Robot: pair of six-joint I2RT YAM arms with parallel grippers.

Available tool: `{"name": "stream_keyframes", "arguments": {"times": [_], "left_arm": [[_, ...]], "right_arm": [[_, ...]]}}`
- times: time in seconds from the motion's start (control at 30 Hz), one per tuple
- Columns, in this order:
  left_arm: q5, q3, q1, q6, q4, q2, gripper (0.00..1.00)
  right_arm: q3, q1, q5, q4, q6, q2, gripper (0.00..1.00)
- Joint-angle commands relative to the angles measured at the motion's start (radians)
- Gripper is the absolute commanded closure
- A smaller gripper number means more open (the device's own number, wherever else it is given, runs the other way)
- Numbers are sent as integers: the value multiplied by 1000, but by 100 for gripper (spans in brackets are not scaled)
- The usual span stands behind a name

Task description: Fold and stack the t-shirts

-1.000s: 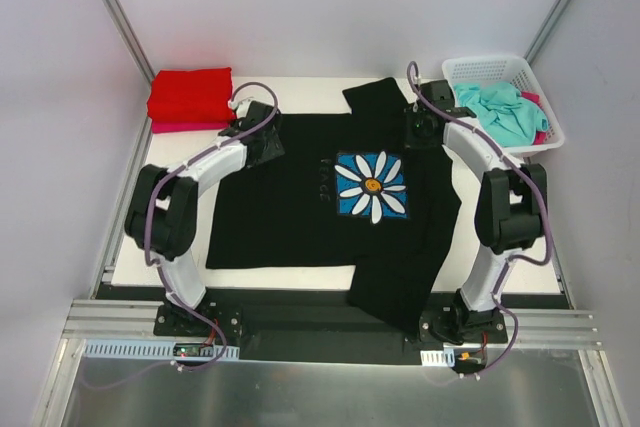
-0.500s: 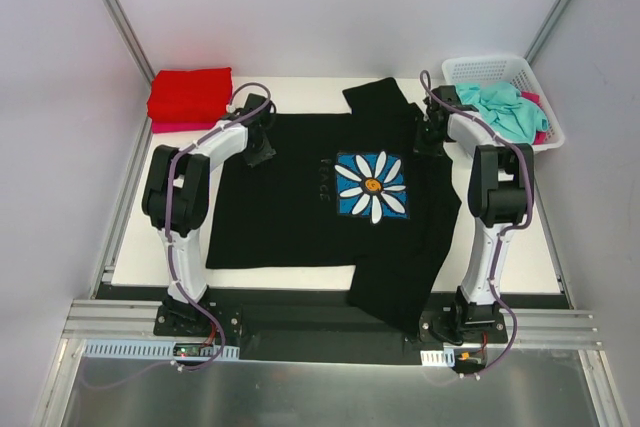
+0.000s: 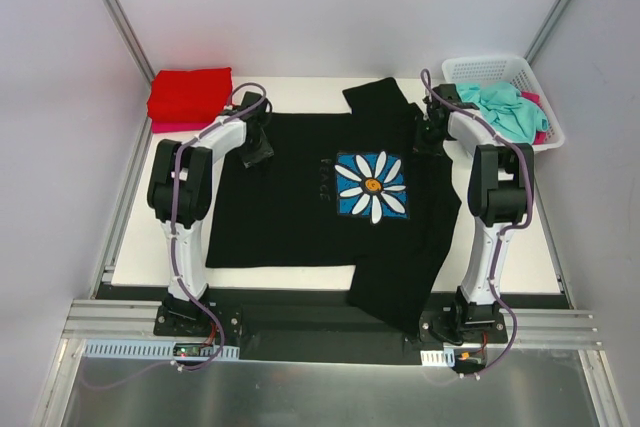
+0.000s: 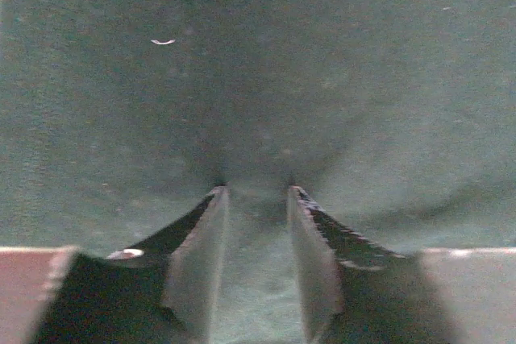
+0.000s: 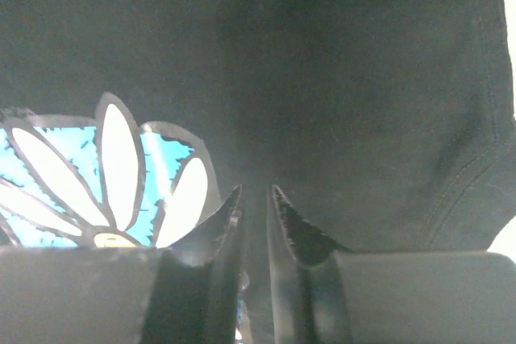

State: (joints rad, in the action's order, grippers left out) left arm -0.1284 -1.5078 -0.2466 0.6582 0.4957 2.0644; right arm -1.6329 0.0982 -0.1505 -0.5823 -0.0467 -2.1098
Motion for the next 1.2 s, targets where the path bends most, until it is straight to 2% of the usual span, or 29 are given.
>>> {"name": "stream_keyframes", "arguments": {"times": [0.0,0.17,0.23,0.27,0.33,0.37,0.43,0.47,0.6,0.73,0.93,1.17], "left_arm": [[32,-31,15,-9,27,46,58],[23,9,13,-6,37,-27,48],[-2,35,13,-12,38,-90,40],[-16,40,10,-19,49,-110,36],[-52,41,6,-40,63,-165,29],[-69,37,-6,-49,82,-179,23],[-115,-3,-20,-92,115,-202,4],[-131,-20,-26,-104,135,-202,1],[-152,-89,-65,-160,207,-172,1],[-80,-144,-68,-183,225,-67,1],[4,-195,-68,-219,231,28,1],[76,-285,-62,-250,283,102,1]], "right_arm": [[-50,-15,-31,-27,-5,-16,60],[2,-14,-55,-36,7,80,54],[19,-12,-54,-53,10,138,50],[19,-11,-54,-60,2,152,36],[5,1,-43,-115,-5,189,18],[4,11,-28,-128,-24,201,4],[-22,38,18,-192,-36,211,4],[-62,52,43,-220,-45,208,4],[-131,121,162,-293,-79,176,4],[-205,156,264,-344,-93,64,4],[-212,158,272,-343,-97,-42,4],[-229,144,279,-353,-104,-78,4]]}}
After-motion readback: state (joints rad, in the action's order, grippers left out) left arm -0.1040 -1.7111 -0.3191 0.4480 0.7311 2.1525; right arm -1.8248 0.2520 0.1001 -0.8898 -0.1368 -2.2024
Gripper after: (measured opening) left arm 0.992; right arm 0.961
